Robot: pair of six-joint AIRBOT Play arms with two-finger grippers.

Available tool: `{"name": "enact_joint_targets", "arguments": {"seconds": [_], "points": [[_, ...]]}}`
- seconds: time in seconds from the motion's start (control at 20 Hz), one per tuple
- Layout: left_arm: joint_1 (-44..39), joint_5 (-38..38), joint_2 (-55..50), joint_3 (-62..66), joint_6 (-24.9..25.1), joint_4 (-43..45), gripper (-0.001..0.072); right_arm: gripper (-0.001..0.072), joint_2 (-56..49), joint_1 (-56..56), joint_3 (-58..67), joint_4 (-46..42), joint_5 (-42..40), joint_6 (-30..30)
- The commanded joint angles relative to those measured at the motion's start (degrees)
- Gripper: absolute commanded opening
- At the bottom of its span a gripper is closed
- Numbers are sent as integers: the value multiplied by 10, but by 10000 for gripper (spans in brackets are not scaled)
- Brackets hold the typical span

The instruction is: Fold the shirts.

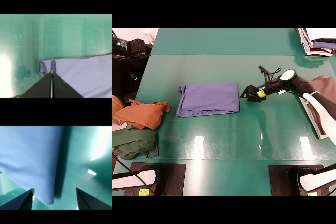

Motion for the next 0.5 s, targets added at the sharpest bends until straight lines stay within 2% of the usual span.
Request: {"name": "enact_joint_targets", "arguments": {"seconds": [0.0, 0.1, 0.15, 0.2, 0.35, 0.45], "points": [[1, 2, 0, 0, 0, -4, 24, 589, -52, 22, -5, 94, -25, -29], [1, 2, 0, 0, 0, -5, 24, 586, -90, 53, 46, 100, -25, -31], [1, 1, 0, 0, 0, -5, 24, 528, -108, 67, 76, 100, -26, -31], [1, 0, 0, 0, 0, -5, 24, 456, -124, 78, 106, 100, -27, -31], [-6, -1, 0, 0, 0, -5, 23, 29, -150, 94, 175, 97, -29, -31], [-24, 2, 0, 0, 0, -4, 22, 15, -146, 86, 201, 89, -37, -29]]}}
